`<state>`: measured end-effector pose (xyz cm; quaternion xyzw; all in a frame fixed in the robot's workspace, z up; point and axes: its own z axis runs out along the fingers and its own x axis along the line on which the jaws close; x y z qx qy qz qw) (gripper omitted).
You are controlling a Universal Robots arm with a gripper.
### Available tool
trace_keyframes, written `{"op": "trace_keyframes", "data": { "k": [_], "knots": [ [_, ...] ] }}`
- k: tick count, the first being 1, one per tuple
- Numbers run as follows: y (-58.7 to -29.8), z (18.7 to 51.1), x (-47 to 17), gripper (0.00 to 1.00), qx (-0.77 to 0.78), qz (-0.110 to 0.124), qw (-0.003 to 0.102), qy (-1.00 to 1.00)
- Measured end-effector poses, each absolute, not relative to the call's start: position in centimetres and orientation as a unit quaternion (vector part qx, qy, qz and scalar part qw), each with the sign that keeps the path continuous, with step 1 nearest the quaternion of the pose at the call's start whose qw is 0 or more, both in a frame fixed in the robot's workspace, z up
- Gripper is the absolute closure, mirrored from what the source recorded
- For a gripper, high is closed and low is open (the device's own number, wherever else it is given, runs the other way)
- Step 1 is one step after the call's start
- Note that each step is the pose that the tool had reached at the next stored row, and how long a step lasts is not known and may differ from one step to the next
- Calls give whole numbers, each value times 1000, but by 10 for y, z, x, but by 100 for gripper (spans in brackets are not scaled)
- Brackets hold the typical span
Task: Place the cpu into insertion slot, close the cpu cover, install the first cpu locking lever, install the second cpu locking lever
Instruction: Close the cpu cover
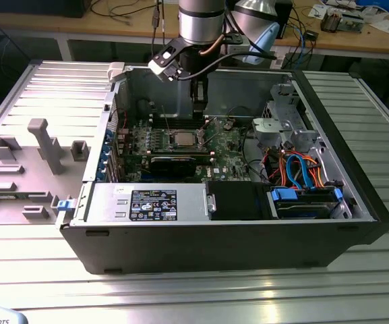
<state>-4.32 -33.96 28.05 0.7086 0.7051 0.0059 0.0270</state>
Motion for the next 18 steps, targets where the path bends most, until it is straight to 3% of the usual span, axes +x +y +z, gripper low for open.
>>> {"op": "trace_keyframes", "data": {
  "k": [18],
  "knots": [
    [-340,281,-36,89,709,6,27,705]
  ]
}}
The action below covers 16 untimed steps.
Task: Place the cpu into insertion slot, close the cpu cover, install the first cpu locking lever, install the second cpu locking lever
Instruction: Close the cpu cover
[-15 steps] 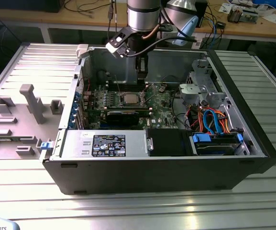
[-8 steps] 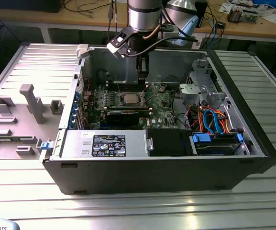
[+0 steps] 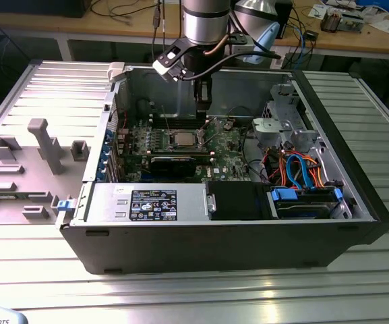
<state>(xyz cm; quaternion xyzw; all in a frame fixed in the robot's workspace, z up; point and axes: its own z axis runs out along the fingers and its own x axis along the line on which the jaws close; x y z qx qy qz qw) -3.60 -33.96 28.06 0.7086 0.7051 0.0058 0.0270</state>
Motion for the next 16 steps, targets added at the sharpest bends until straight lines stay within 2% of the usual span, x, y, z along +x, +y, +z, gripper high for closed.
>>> {"op": "trace_keyframes", "data": {
  "k": [16],
  "knots": [
    [-340,281,-28,89,709,6,27,705]
  ]
}}
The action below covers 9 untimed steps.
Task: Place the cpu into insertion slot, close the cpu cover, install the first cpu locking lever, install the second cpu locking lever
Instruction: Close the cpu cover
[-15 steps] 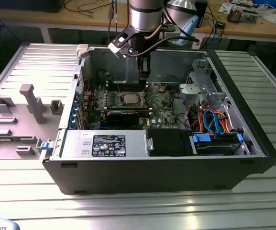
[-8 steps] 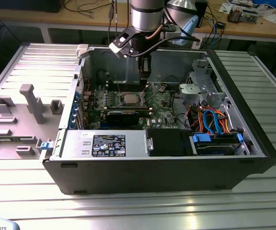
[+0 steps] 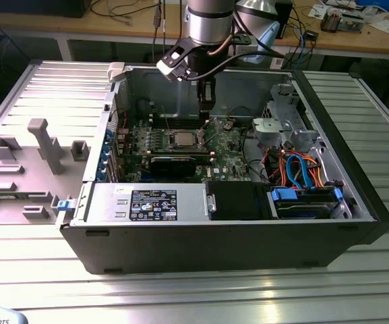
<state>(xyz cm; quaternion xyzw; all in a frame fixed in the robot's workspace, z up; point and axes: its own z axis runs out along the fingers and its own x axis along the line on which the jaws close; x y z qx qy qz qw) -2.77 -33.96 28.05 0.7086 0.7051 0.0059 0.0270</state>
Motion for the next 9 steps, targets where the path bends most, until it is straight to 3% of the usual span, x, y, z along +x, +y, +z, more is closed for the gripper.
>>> {"op": "trace_keyframes", "data": {
  "k": [9],
  "knots": [
    [-340,281,-22,89,709,6,27,705]
  ]
}}
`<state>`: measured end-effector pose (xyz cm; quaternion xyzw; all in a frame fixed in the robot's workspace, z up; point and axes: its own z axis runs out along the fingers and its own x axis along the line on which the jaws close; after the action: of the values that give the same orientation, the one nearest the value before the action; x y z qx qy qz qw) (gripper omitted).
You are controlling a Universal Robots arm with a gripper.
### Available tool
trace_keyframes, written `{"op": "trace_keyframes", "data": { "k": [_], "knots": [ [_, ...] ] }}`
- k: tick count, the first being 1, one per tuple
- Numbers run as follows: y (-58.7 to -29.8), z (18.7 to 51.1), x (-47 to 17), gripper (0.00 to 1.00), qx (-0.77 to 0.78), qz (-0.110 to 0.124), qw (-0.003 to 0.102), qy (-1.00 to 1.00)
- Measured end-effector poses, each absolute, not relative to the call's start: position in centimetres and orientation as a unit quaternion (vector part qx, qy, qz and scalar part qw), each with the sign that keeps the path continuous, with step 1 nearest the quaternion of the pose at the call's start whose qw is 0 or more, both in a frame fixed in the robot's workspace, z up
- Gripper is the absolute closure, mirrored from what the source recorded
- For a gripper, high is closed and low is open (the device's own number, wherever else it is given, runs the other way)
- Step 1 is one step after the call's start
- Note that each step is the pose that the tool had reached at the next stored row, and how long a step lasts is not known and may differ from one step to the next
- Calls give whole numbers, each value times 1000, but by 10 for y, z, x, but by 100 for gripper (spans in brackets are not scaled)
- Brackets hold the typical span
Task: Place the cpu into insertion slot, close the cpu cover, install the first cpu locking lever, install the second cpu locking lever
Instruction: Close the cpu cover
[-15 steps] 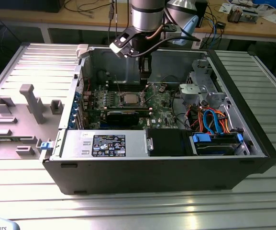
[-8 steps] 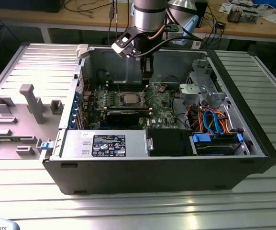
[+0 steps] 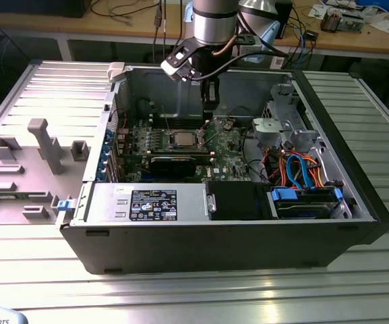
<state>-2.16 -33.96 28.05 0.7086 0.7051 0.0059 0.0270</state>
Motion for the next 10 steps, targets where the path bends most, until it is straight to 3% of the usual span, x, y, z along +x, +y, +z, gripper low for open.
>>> {"op": "trace_keyframes", "data": {
  "k": [10],
  "knots": [
    [-340,281,-21,89,708,6,27,705]
  ]
}}
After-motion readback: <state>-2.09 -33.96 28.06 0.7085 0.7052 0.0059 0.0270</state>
